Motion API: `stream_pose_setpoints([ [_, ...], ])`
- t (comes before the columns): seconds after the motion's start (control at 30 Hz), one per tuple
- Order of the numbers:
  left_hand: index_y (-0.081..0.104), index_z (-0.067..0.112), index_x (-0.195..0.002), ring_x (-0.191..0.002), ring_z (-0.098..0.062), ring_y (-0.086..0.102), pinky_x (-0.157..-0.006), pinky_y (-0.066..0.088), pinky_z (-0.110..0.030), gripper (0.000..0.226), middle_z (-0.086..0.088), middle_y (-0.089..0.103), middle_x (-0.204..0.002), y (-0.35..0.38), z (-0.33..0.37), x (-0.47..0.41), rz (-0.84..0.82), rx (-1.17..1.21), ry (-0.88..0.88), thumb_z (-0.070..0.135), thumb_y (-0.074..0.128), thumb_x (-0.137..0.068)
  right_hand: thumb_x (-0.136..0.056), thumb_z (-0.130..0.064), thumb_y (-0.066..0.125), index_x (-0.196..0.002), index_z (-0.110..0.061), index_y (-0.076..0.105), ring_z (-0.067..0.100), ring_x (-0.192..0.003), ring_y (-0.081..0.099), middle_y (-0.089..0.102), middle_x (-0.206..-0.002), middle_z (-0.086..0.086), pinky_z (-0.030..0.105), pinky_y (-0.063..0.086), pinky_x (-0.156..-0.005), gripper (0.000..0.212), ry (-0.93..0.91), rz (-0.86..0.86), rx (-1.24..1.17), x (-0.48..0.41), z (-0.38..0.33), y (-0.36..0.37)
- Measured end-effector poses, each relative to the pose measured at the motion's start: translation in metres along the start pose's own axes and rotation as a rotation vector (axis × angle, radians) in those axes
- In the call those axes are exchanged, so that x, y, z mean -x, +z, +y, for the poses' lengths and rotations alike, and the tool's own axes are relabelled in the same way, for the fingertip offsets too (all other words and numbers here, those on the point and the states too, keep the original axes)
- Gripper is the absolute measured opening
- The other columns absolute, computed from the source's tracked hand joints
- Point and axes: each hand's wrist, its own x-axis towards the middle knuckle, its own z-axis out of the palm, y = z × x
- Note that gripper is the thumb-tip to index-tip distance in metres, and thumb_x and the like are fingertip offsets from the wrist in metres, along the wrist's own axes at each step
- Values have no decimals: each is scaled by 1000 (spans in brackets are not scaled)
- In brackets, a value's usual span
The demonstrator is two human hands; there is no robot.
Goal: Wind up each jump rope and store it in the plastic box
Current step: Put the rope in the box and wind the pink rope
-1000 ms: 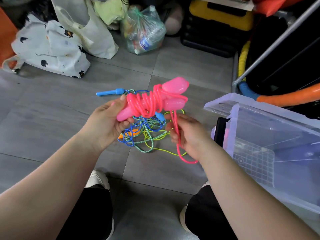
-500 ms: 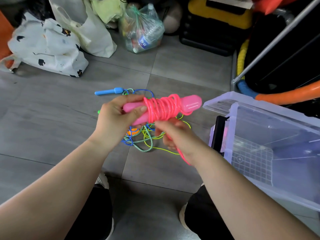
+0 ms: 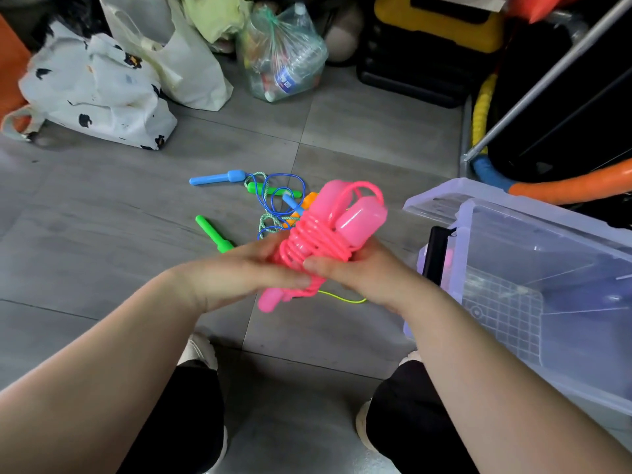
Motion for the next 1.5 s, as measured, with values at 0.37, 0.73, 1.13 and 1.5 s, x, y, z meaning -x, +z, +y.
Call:
stream_pose_setpoints([
  [0.37, 58, 11, -76, -46, -7, 56, -49, 52, -19, 12, 0, 63, -54, 5, 7, -10, 393, 261, 94, 15, 58, -66, -94, -12, 39, -79, -11, 54, 0, -35, 31, 43, -62, 1, 9, 24, -39, 21, 83, 68, -25, -5, 3, -4],
  [0.73, 53, 25, -73, -40, 3, 52, -42, 45, -12, 19, 10, 63, -50, -19, 3, -11, 755, -84, 166, 24, 70, -63, -89, -15, 46, -101, -17, 63, 17, -58, 36, 43, -56, -7, 28, 31, -59, 21, -89, 290, 760, 6, -16, -2],
  [1.13, 37, 21, -133, -92, -17, 59, -78, 45, -20, 69, 1, 59, -102, 4, 0, -18, 612, -436, 107, 7, 69, -74, -83, -18, 60, -79, -13, 66, 4, -53, 45, 46, -54, -18, 28, 39, -62, 9, -255, 265, 622, 13, -24, -3],
  [1.5, 41, 26, -129, -90, -22, 58, -81, 47, -29, 66, 1, 58, -98, 13, 9, -17, 605, -567, 87, 7, 68, -71, -83, -1, 58, -64, -23, 55, 1, -48, 57, 58, -53, -7, 18, 50, -54, 29, -216, 364, 84, 2, -21, -2],
])
